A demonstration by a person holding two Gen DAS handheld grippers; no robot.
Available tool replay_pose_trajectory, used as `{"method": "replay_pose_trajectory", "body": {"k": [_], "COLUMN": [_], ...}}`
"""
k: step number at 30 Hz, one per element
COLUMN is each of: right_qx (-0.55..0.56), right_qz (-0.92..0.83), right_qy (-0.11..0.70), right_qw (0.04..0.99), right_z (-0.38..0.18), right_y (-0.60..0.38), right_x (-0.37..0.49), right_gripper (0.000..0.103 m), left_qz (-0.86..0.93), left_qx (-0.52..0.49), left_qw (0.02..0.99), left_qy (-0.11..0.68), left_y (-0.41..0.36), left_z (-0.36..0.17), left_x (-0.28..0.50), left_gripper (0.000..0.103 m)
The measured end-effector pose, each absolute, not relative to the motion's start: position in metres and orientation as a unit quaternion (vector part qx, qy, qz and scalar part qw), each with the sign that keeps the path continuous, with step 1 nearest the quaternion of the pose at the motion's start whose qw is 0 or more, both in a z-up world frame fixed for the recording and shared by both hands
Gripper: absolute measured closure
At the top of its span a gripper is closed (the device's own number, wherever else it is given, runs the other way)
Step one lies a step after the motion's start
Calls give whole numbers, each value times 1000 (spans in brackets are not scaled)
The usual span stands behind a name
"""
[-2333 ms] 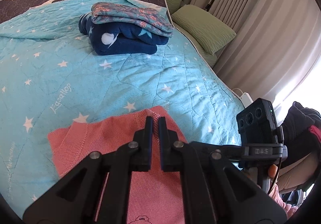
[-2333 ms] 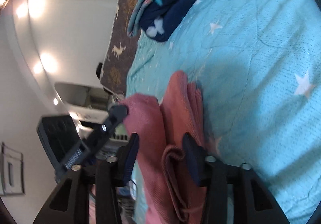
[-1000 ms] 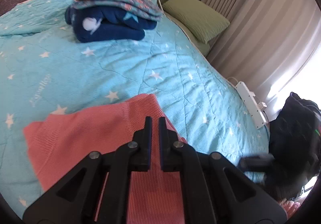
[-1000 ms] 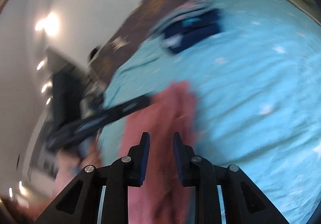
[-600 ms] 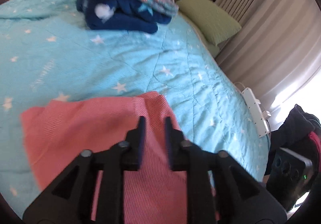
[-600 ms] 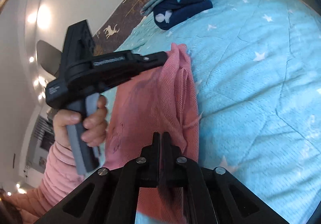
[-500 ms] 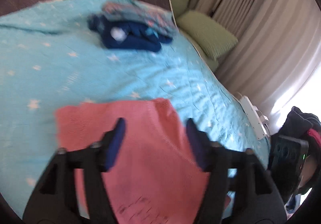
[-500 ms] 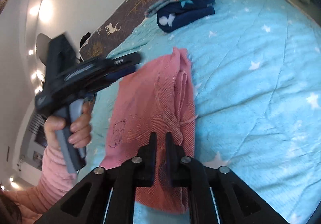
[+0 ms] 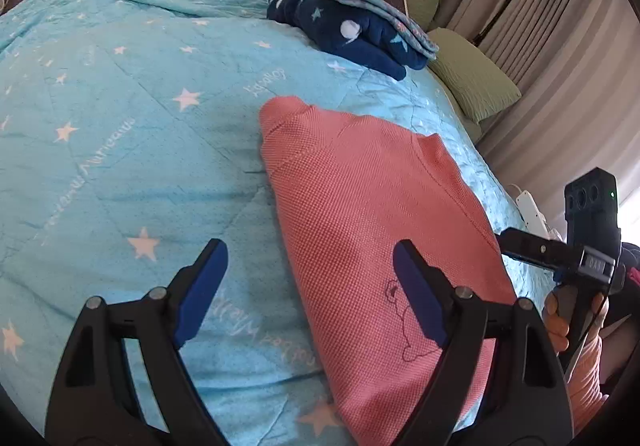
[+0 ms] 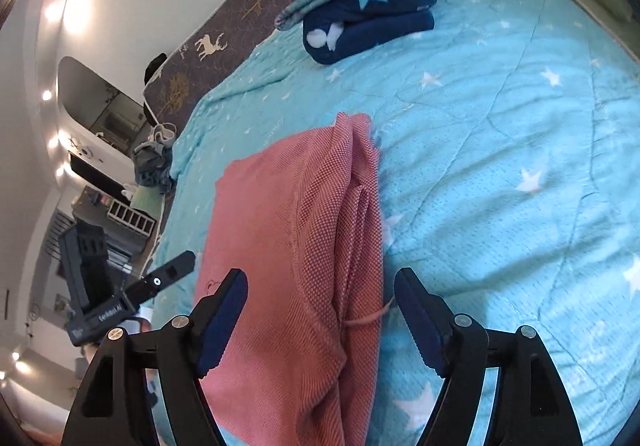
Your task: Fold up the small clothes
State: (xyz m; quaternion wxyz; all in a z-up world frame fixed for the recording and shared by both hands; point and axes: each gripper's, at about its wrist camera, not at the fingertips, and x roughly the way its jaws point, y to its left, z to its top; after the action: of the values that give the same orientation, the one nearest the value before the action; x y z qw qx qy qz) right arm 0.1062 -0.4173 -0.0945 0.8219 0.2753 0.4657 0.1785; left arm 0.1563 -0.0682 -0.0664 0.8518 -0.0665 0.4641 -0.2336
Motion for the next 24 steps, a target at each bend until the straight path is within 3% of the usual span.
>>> {"method": "replay_pose_trajectory", "body": {"k": [9, 24], "right_qx": [308, 255], "right_qz": [209, 302], "right_qy": [478, 469], "right_qw": [795, 790], "right_z": [-112, -118], "right_y": [-431, -411], "right_x": [128, 171], "right_gripper": [25, 25], "left_qz": [-261, -310], "left_qx": [-71, -76], "left_qw": [837, 832], "left_qy": [476, 454], "left_y": [-80, -86], "left_z": [-87, -97], "left_x": [171, 188], "left_gripper": [18, 16]}}
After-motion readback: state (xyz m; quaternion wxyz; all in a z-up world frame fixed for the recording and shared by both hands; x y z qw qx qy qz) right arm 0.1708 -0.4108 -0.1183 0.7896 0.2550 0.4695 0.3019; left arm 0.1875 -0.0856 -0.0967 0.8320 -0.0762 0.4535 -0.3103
